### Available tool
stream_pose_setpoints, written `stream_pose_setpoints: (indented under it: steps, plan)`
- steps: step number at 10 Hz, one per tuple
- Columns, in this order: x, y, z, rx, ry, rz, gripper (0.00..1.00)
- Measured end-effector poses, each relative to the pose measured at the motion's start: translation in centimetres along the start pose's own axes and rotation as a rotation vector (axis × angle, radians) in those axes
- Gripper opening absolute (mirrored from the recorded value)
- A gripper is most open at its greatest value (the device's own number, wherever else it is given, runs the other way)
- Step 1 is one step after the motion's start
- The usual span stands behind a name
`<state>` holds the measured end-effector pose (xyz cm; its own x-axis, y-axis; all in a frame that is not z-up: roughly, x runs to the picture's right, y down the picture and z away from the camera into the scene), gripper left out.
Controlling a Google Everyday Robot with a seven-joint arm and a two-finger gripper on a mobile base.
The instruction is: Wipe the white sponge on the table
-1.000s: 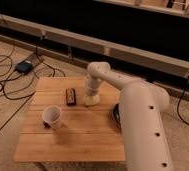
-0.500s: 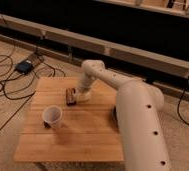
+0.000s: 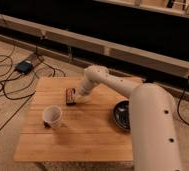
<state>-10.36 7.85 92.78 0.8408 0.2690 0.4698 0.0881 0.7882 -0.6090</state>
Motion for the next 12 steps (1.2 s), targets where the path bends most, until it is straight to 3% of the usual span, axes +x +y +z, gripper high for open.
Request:
stream_pose_setpoints:
  steps: [6, 12]
  plan:
    - [2.5, 5.0, -0.4, -0.053, 0.034, 0.043, 0.00]
    - [3.4, 7.7, -2.1, -0.057, 0.046, 0.089, 0.00]
